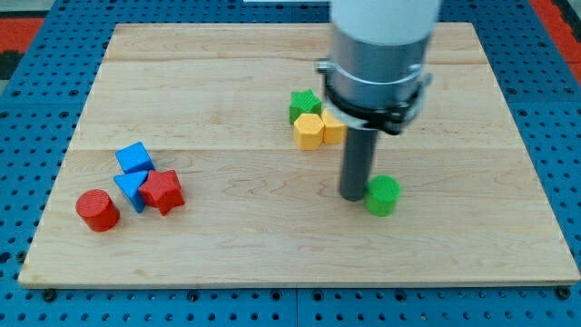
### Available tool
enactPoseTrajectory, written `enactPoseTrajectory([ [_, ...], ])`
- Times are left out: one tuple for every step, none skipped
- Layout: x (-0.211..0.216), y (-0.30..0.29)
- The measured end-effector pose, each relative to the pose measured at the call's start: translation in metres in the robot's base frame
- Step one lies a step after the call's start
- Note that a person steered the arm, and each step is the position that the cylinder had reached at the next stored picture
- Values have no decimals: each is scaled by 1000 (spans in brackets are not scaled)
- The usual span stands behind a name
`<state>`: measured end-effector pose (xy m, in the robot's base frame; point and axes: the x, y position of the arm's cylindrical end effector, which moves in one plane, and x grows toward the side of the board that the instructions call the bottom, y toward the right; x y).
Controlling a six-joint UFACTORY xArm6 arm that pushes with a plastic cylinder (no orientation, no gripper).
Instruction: Point your arm at the green circle
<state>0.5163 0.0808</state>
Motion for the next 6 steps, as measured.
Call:
enactPoseTrajectory([
  [-12,3],
  [-52,43],
  [-24,63],
  [-69,-9],
  [-14,-43],
  [5,8],
])
